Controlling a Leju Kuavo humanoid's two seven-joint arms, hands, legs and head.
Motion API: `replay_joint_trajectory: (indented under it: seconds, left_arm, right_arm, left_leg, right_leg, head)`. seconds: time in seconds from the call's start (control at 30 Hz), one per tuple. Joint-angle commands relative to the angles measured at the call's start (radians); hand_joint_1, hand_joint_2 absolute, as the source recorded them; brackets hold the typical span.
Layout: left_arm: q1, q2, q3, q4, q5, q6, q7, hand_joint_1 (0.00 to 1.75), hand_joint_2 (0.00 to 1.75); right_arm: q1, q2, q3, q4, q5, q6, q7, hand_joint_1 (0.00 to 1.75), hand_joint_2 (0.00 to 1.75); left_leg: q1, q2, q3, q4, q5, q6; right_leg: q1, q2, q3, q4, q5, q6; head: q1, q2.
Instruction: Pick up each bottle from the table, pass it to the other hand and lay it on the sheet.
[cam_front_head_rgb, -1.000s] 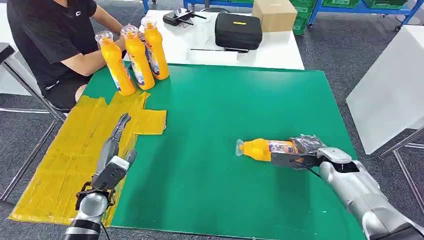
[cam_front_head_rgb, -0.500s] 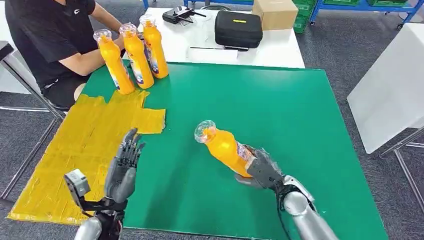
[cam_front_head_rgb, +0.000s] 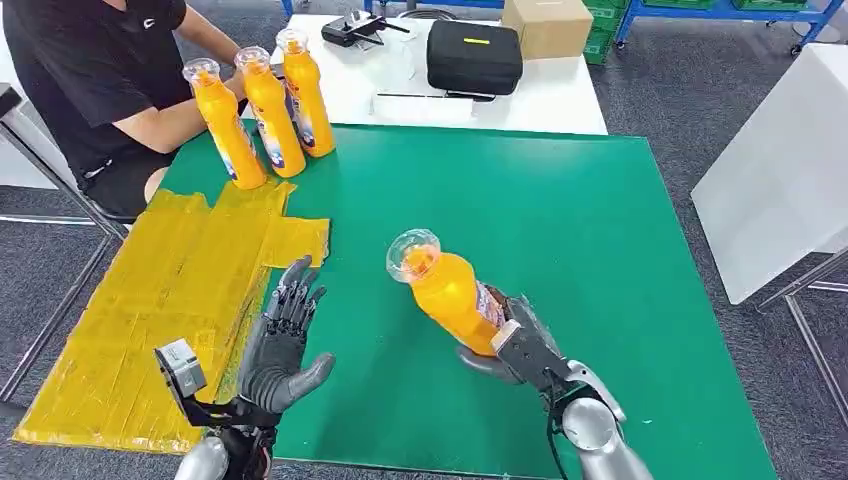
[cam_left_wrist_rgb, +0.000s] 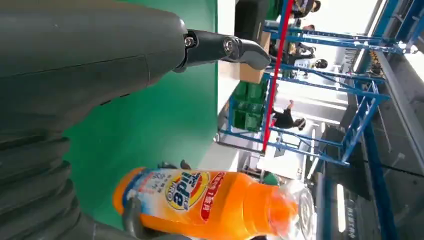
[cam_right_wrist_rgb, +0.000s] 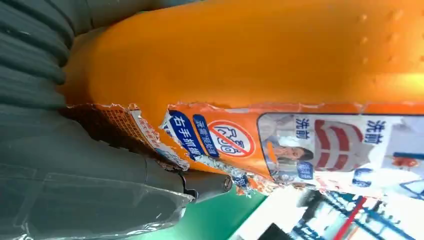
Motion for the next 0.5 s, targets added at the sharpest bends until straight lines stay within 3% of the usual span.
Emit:
replay_joint_trajectory:
  seconds: [0.03,0.5]
  left_arm:
    - [-0.039,0.008,-0.025,0.038,0.018,0.002,0.000,0.00,1.75]
    - [-0.055,0.009,-0.051,0.053,0.015,-0.007,0.003,0.00,1.75]
  right_arm:
    - [-0.042,0.026,0.081,0.016,0.015,-0.001,0.030,1.75,1.75]
    - [-0.088,0.059,0.147,0.073,0.021,-0.001,0.041,1.75,1.75]
  left_leg:
    - [0.000,0.000,0.001,0.000,0.000,0.000]
    - [0.001,0.002,0.002,-0.001,0.000,-0.001]
  right_leg:
    - [0.000,0.000,0.000,0.000,0.000,-0.001]
    - [0.001,0.002,0.001,-0.001,0.000,-0.001]
  head:
    - [0.000,0.000]
    - [0.000,0.000]
